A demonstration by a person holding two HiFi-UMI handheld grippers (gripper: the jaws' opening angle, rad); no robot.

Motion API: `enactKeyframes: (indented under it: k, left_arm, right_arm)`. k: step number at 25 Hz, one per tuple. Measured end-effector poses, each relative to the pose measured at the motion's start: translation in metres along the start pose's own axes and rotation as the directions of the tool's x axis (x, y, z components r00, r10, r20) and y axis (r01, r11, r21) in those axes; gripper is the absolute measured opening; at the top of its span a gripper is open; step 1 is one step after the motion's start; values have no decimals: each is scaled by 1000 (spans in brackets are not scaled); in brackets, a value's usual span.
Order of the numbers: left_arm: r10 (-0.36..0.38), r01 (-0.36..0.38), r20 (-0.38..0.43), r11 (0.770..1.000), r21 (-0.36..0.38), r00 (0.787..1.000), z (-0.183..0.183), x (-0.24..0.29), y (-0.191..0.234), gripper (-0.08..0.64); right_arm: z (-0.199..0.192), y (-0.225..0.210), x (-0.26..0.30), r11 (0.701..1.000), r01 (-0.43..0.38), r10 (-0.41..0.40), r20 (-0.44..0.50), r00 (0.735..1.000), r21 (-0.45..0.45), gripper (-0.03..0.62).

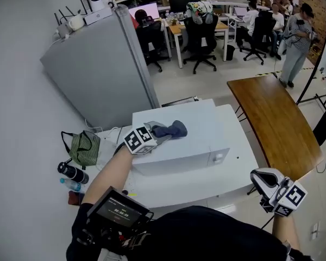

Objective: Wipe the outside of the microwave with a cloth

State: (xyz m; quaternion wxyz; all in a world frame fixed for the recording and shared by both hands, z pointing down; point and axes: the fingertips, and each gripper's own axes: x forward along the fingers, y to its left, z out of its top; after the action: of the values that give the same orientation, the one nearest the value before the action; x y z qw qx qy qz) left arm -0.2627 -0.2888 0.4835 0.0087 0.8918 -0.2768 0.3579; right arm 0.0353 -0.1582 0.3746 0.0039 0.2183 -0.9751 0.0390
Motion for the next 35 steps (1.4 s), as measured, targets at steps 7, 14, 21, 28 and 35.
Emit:
enactKeyframes:
  k: [7, 14, 21, 28, 35]
  left_arm:
    - [102, -109, -65, 989, -104, 993, -163, -123, 2, 55]
    - [142, -140, -101, 990, 27, 985, -153, -82, 1, 55]
    - [34, -20, -136, 995, 98, 990, -38, 57, -22, 55]
    - [-66, 87, -121, 980, 179, 990, 103, 213, -57, 55]
    - [-71, 67, 18, 981, 180, 997, 123, 136, -60, 55]
  right_arm:
    - [2, 89, 100, 988, -154, 153, -51, 987, -19, 5]
    - [8, 80, 90, 989, -147, 146, -43, 988, -21, 5]
    - [-10, -15, -19, 999, -51, 51, -27, 998, 4, 5]
    - [-27, -87, -143, 991, 121, -120, -19, 993, 62, 5]
    - [-3, -57, -127, 994, 107, -107, 17, 994, 20, 5]
